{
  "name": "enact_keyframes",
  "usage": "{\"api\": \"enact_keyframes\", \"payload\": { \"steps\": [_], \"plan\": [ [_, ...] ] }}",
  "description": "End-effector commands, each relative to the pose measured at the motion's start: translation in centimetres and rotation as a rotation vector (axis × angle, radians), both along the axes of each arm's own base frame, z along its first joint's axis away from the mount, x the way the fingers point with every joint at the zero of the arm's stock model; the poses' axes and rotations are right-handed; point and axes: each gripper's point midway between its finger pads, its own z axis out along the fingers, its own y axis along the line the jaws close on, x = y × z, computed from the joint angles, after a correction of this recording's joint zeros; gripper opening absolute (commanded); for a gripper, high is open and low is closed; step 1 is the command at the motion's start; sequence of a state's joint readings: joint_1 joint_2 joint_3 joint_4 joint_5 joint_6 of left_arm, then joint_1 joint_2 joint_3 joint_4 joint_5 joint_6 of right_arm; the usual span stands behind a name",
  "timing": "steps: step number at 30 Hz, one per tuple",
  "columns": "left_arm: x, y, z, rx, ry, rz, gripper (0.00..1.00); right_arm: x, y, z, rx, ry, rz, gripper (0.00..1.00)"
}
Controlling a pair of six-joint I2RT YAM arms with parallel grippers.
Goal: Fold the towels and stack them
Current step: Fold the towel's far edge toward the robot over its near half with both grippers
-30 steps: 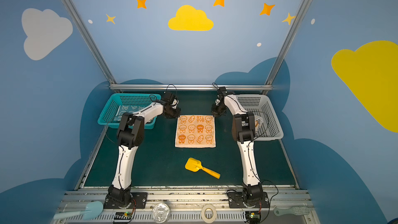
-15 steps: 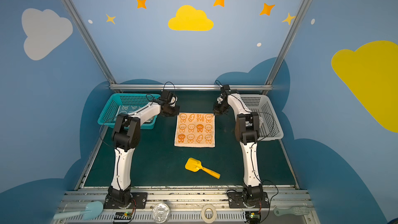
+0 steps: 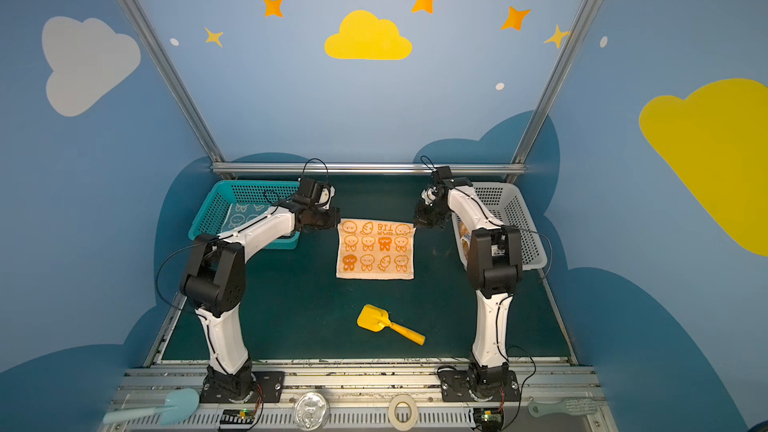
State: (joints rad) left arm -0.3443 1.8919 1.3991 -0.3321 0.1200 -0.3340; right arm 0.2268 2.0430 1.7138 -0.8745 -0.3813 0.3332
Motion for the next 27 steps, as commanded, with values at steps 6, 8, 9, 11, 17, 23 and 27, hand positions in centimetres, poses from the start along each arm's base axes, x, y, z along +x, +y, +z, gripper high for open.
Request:
{"api": "enact_keyframes", "payload": {
  "steps": [6,8,9,11,17,23,27],
  "plan": [
    [-5.7,0.5,-1.5,-0.005,0.025,0.037,0.03,-5.2,0.1,-2.2,-0.035,0.029,-0.007,0.0],
    [-6.9,0.5,-2.5,-0.002,0.04,0.035,0.03,-6.2,0.2,-3.0,-0.046,0.045,-0.004,0.0],
    [-7.5,0.6,-3.2,0.003,0.054,0.035,0.03,-6.7,0.4,-3.3,-0.049,0.05,0.001,0.0],
    [-8.3,0.6,-4.2,0.0,0.074,0.039,0.03,-7.5,0.5,-4.0,-0.063,0.057,0.006,0.0],
    [-9.7,0.3,-5.8,-0.011,0.104,0.036,0.03,-8.4,0.3,-4.9,-0.098,0.078,0.008,0.0],
    [-9.6,0.3,-3.4,-0.023,0.059,0.034,0.03,-8.2,0.1,-3.0,-0.098,0.037,0.003,0.0],
    [-10.0,0.0,-2.2,-0.032,0.034,0.027,0.03,-8.4,-0.1,-2.0,-0.102,0.019,0.007,0.0]
  ]
}}
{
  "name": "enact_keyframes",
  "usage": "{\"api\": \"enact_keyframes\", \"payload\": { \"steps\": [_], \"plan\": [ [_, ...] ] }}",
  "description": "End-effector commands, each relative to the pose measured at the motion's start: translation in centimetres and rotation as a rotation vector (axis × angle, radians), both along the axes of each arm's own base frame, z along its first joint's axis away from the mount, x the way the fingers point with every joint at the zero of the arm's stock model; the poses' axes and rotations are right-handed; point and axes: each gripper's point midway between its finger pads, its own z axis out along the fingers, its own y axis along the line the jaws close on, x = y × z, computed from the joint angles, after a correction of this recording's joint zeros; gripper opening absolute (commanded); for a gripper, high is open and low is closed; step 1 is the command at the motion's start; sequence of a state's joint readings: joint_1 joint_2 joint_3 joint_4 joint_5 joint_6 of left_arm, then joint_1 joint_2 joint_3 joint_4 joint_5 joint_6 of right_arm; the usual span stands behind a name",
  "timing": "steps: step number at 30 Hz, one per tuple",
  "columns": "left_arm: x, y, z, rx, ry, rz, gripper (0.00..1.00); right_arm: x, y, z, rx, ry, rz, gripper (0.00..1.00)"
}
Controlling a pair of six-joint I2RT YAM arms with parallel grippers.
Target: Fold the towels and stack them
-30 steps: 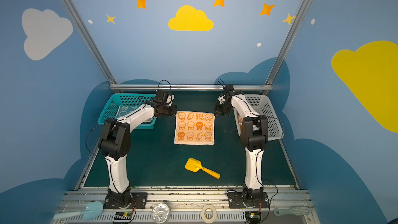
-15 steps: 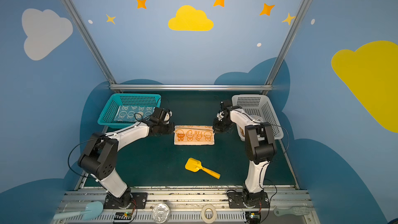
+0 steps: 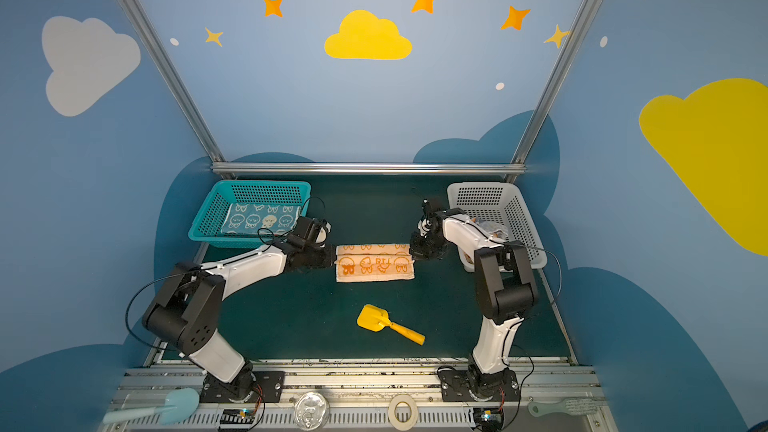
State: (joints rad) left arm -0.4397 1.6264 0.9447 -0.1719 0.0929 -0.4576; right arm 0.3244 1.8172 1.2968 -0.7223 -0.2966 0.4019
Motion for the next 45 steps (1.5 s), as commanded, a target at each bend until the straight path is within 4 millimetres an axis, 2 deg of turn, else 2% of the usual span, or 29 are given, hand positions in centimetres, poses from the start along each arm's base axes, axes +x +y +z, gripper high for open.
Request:
{"api": "enact_keyframes", "payload": {
  "steps": [1,5,11,19,22,23,28,31,35,37,40,45],
  "plan": [
    [-0.1,0.0,1.5,-0.006,-0.034,0.009,0.03,-0.2,-0.7,1.5,-0.024,-0.026,-0.003,0.0],
    [-1.1,-0.4,0.5,-0.013,-0.017,0.002,0.03,-0.8,-0.8,0.7,-0.027,-0.012,-0.002,0.0],
    [-2.1,-0.6,-1.7,-0.006,0.027,-0.005,0.03,-1.7,-0.9,-1.6,-0.035,0.028,0.001,0.0],
    [-2.6,-1.1,-3.4,0.009,0.057,-0.013,0.05,-2.3,-0.8,-3.1,-0.034,0.06,0.003,0.0],
    [-2.5,-1.4,-3.2,0.008,0.054,-0.019,0.12,-2.4,-0.6,-2.9,-0.028,0.058,0.006,0.02],
    [-2.5,-1.4,-3.0,0.008,0.05,-0.019,0.18,-2.3,-0.6,-2.7,-0.028,0.056,0.006,0.08],
    [-2.3,-1.5,-0.7,0.005,-0.001,-0.011,0.65,-2.2,-0.3,-1.2,-0.011,0.027,0.007,0.36],
    [-2.2,-1.3,1.1,0.002,-0.049,0.0,0.76,-2.3,-0.1,0.1,-0.003,0.004,0.01,0.49],
    [-2.4,-1.5,3.5,-0.026,-0.1,0.009,0.99,-2.6,0.5,1.9,0.035,-0.028,0.01,0.66],
    [-2.4,-2.0,4.4,-0.056,-0.105,0.008,1.0,-2.5,1.0,2.6,0.069,-0.038,0.008,0.73],
    [-2.4,-3.2,4.8,-0.121,-0.077,-0.004,1.0,-2.5,2.1,2.7,0.137,-0.021,-0.003,0.79],
    [-2.8,-5.7,3.4,-0.219,-0.007,-0.019,1.0,-2.8,4.2,0.9,0.26,0.042,-0.03,0.82]
  ]
}}
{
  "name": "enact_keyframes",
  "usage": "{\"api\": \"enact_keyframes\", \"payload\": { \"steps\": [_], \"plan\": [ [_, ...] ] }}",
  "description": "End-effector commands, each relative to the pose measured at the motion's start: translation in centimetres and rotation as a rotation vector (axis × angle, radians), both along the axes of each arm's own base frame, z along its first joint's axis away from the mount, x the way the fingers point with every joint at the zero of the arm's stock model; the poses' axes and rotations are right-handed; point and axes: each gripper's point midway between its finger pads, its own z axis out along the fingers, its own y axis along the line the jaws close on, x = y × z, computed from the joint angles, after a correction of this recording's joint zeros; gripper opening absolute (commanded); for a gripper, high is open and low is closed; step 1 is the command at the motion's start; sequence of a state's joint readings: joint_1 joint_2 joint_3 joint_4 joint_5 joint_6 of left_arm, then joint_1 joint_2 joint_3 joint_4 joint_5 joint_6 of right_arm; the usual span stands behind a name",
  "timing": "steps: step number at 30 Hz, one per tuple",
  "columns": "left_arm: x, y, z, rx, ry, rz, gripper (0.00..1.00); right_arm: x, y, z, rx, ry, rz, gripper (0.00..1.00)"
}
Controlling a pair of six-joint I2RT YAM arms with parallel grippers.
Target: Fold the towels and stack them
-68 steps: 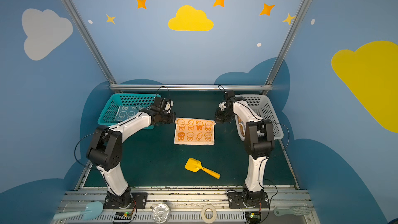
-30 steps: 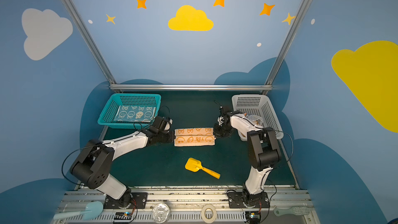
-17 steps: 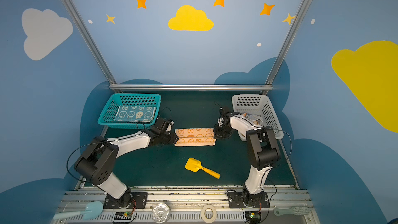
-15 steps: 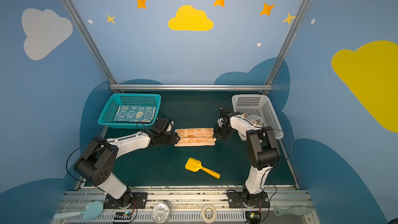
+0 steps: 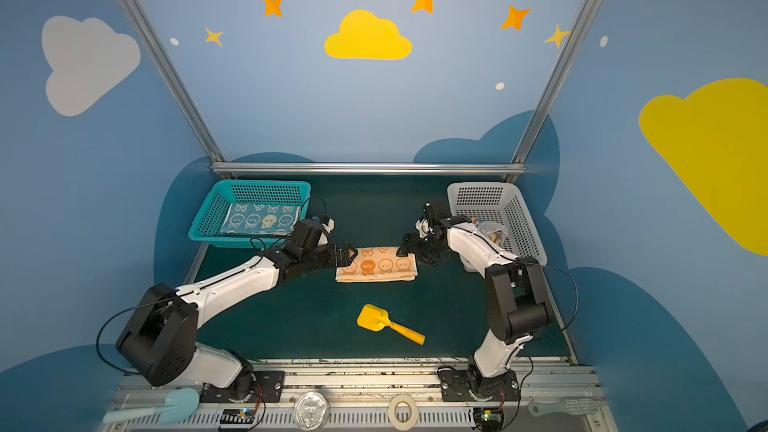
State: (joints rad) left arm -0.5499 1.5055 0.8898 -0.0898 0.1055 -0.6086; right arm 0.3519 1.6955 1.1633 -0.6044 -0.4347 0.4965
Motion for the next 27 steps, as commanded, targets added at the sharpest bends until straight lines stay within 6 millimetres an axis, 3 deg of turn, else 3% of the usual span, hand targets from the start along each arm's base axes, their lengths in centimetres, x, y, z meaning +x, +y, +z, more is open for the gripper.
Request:
{"api": "enact_keyframes", "payload": {
  "steps": [1,6,10,13,16,22,24,27],
  "plan": [
    [-0.7,-2.0,-0.9,-0.07,0.059,-0.023,1.0,-0.5,1.7,-1.6,0.095,0.067,-0.015,0.82],
    [-1.6,-3.3,-4.1,-0.057,0.123,-0.049,1.0,-1.5,1.8,-4.1,0.098,0.123,-0.025,0.82],
    [-2.4,-2.5,-6.8,-0.006,0.171,-0.039,1.0,-2.2,1.6,-5.1,0.092,0.141,-0.019,0.82],
    [-2.6,-2.0,-7.8,0.032,0.193,-0.049,1.0,-2.3,1.4,-5.1,0.079,0.14,-0.005,0.82],
    [-2.2,-1.4,-6.8,0.085,0.165,-0.059,1.0,-2.0,1.3,-3.8,0.075,0.107,0.003,0.83],
    [-0.4,0.6,-1.8,0.207,0.061,-0.03,1.0,-1.1,-0.3,-1.0,0.013,0.032,-0.003,0.88],
    [-0.1,1.6,-1.8,0.268,0.076,-0.025,1.0,-0.9,-1.2,-1.0,-0.031,0.028,-0.01,0.88],
    [-0.2,2.4,-3.5,0.329,0.16,-0.051,1.0,-0.8,-2.2,-1.6,-0.08,0.045,-0.012,0.88]
  ]
}}
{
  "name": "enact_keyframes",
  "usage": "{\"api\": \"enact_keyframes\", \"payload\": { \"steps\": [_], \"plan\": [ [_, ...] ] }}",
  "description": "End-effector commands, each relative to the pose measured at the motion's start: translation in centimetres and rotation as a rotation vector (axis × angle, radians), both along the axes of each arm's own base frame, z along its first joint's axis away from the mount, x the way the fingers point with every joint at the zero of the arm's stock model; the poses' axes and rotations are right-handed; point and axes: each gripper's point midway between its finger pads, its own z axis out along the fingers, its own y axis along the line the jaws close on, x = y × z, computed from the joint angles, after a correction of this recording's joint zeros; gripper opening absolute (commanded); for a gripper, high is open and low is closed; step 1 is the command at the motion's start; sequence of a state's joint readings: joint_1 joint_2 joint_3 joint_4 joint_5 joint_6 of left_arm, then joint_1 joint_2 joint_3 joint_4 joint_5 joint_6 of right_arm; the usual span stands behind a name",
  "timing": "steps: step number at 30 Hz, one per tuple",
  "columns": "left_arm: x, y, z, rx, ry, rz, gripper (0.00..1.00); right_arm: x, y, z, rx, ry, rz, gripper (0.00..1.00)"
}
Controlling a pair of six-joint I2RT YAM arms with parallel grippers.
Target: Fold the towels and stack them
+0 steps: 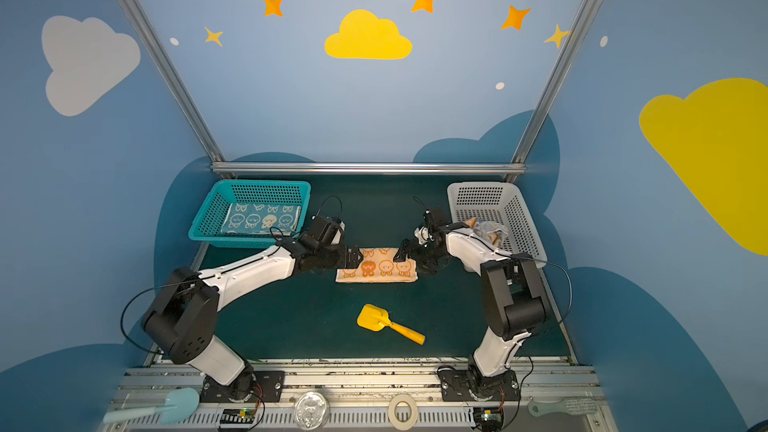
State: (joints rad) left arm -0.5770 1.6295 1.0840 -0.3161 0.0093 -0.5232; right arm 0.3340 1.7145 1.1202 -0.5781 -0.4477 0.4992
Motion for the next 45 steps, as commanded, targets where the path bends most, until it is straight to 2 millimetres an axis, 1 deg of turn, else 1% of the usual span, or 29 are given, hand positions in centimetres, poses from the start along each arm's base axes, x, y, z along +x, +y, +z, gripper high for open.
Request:
{"api": "enact_keyframes", "payload": {
  "steps": [1,3,6,11,15,18,23,26,28,32,35,37,40,43,45],
  "plan": [
    [-1.5,2.6,-3.3,0.151,0.14,-0.026,1.0,-0.5,-1.7,-0.2,-0.09,0.013,0.005,0.88],
    [-1.6,2.5,-4.3,0.148,0.179,-0.034,1.0,-0.7,-1.4,-0.5,-0.087,0.016,0.013,0.89],
    [-1.6,2.4,-5.1,0.14,0.203,-0.033,1.0,-1.0,-1.3,-0.9,-0.101,0.019,0.024,0.88],
    [-1.4,1.9,-6.7,0.117,0.271,-0.042,0.98,-1.3,-1.3,-2.2,-0.14,0.034,0.039,0.88],
    [-1.3,0.9,-7.1,0.075,0.286,-0.066,0.97,-1.5,-1.3,-3.4,-0.168,0.052,0.044,0.88],
    [-1.6,0.5,-7.7,0.068,0.308,-0.08,0.91,-1.4,-1.1,-4.2,-0.181,0.062,0.046,0.88],
    [-2.4,1.0,-8.9,0.112,0.336,-0.092,0.81,-1.4,-0.4,-5.5,-0.183,0.086,0.053,0.88],
    [-2.8,1.3,-9.5,0.122,0.347,-0.097,0.71,-1.5,0.5,-5.8,-0.162,0.093,0.052,0.88],
    [-3.0,1.1,-9.9,0.118,0.345,-0.105,0.62,-1.5,1.2,-5.8,-0.144,0.096,0.056,0.88],
    [-3.2,1.1,-10.5,0.133,0.35,-0.11,0.55,-1.7,1.8,-6.0,-0.131,0.105,0.062,0.88],
    [-3.1,0.9,-10.7,0.138,0.346,-0.117,0.4,-1.7,2.0,-5.9,-0.129,0.104,0.065,0.89],
    [-3.0,0.8,-10.7,0.142,0.335,-0.115,0.28,-1.9,2.2,-5.9,-0.129,0.104,0.069,0.88],
    [-2.9,0.8,-10.6,0.146,0.327,-0.115,0.2,-2.0,2.6,-6.0,-0.129,0.107,0.074,0.88],
    [-2.6,1.0,-9.9,0.162,0.311,-0.11,0.09,-2.1,3.1,-6.0,-0.124,0.11,0.083,0.88],
    [-2.3,1.3,-9.1,0.173,0.289,-0.106,0.06,-2.1,3.6,-5.9,-0.119,0.11,0.09,0.89]
  ]
}}
